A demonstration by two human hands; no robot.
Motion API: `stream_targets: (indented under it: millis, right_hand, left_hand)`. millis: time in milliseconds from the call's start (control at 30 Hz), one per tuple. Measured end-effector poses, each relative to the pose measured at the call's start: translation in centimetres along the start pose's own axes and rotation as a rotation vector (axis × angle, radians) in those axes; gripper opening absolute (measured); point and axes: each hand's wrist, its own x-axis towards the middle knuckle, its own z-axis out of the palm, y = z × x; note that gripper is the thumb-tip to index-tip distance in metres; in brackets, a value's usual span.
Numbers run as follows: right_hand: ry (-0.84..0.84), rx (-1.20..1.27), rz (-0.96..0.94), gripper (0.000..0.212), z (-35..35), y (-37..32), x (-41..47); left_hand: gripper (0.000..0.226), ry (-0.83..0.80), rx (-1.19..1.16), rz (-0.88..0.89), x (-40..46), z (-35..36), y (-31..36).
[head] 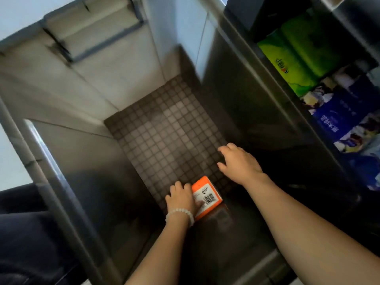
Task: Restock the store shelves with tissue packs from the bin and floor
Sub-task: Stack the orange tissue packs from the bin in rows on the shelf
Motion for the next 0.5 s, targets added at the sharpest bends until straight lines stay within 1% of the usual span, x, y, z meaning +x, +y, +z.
stream_targets:
  millis: [100,200,267,333,400,500]
  right_hand:
    - [-0.011,0.002,-0.005,0.044,-0.1,-0.2,-0.2]
    - [-0.015,0.007,-0.002,0.044,-0.9,-0.2,-0.7]
    - [-0.005,0.014,-0.003,0.043,-1.8,-0.4,-1.3]
    - [0.015,0.020,0.000,0.040,-2.8,-0.6,-2.2]
    - [0.034,0.042,0.012,0.039,-3.7,-0.8,-3.2]
    - [0.045,0.135,0.032,0.041,-4.7,-1.1,-5.0]
  left_hand:
    - [0.067,-0.041,-0.059,-0.014,0.1,-0.4,-0.3]
    - [0.058,-0.131,-0.133,-0.019,-0.2,-0.9,-0.5]
    - [0.053,-0.127,-0.120,0.009,-0.8,-1.9,-0.5]
    - [0.050,-0.056,-0.096,0.048,-1.5,-3.5,-0.4]
    - [0.048,0.049,-0.099,0.096,-2.2,-5.5,-0.4]
    - [0.041,0.205,-0.119,0.170,-3.8,-9.2,-0.3]
